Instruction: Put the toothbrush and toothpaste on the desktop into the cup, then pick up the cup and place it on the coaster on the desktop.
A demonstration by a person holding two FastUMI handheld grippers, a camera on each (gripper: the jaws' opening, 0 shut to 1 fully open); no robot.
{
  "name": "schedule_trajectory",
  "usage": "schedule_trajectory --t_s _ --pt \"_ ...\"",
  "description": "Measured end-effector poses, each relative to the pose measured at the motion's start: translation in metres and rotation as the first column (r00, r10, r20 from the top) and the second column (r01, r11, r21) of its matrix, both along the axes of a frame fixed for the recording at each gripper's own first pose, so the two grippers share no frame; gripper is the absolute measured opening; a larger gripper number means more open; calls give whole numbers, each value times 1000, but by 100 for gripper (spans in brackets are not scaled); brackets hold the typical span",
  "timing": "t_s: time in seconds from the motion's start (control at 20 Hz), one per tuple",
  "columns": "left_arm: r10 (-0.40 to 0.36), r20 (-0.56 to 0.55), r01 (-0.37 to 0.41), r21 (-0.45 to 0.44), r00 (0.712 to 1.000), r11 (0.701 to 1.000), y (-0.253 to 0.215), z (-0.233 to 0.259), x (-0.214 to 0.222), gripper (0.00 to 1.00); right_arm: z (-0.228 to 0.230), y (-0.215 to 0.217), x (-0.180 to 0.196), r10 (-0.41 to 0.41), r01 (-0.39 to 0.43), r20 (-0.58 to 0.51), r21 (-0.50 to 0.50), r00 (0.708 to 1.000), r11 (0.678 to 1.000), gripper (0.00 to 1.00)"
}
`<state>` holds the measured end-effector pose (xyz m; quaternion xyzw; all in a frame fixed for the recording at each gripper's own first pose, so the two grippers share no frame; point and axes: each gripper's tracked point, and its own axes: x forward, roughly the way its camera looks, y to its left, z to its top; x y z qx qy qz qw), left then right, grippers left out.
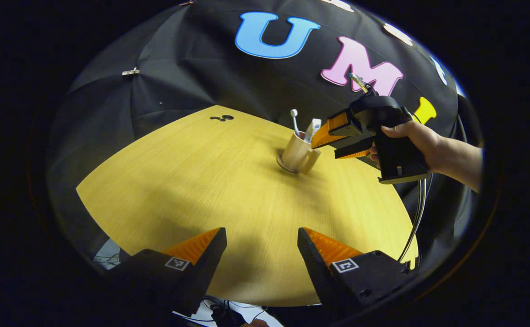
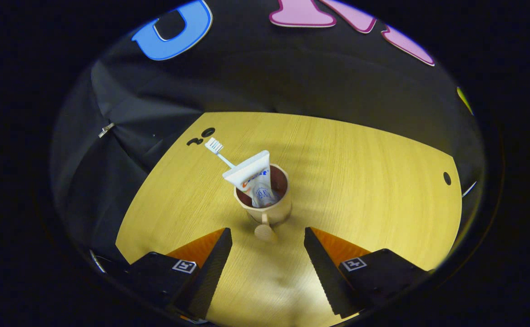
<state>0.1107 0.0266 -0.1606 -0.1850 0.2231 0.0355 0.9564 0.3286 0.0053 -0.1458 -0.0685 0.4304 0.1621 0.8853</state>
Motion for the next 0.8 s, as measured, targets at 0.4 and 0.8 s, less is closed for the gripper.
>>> schedule_trajectory --t_s 0.4,0.8 --pt "-134 108 126 84 985 989 -17 59 13 98 104 -51 -60 -128 99 268 117 955 988 98" --pt "-114 344 75 124 932 989 -11 184 -3 98 235 -90 -159 -244 137 600 219 762 966 98"
